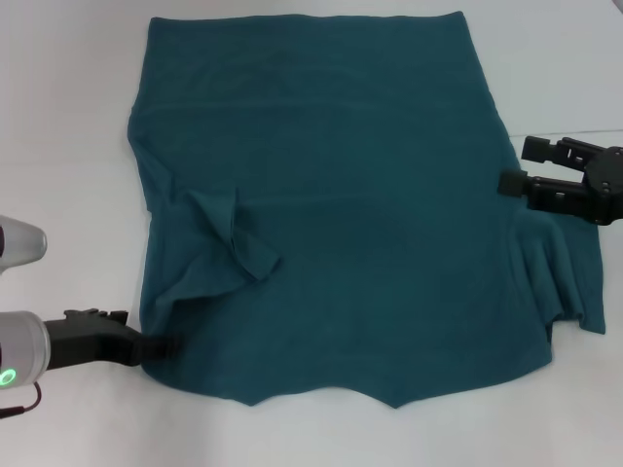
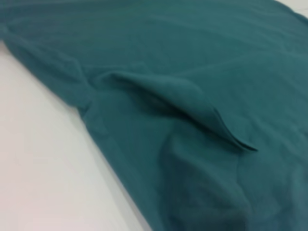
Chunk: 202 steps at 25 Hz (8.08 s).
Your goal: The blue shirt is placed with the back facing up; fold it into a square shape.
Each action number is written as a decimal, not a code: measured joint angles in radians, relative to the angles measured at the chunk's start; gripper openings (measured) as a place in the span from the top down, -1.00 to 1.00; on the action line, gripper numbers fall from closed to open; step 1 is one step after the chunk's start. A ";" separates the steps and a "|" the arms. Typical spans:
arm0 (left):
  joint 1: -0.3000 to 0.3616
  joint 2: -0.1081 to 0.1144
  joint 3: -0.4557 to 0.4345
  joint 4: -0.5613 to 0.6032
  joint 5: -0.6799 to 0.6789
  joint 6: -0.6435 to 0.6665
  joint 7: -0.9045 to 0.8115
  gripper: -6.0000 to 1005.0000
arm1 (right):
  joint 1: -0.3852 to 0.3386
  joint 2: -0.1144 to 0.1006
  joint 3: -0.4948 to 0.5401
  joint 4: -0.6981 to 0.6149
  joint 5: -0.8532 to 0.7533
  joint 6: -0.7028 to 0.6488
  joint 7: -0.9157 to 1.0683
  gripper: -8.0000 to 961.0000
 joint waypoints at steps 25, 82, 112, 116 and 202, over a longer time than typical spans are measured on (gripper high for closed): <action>0.001 0.000 0.010 -0.054 -0.044 -0.060 -0.026 0.32 | -0.011 0.016 0.004 0.000 0.004 -0.003 -0.005 -0.74; 0.172 0.002 -0.431 -0.119 -0.429 0.377 0.273 0.21 | 0.028 0.018 -0.043 -0.008 -0.004 0.008 0.017 -0.72; 0.028 0.013 -0.523 -0.144 -0.435 0.460 0.689 -0.80 | 0.398 0.043 -0.527 -0.027 -0.380 0.220 0.762 -0.70; 0.049 0.012 -0.524 -0.147 -0.433 0.462 0.743 -0.80 | 0.463 0.050 -0.655 0.006 -0.385 0.294 0.913 -0.70; -0.217 0.007 0.000 -0.163 -0.062 -0.120 0.059 -0.70 | -0.158 -0.040 -0.053 -0.118 -0.040 -0.036 0.122 -0.60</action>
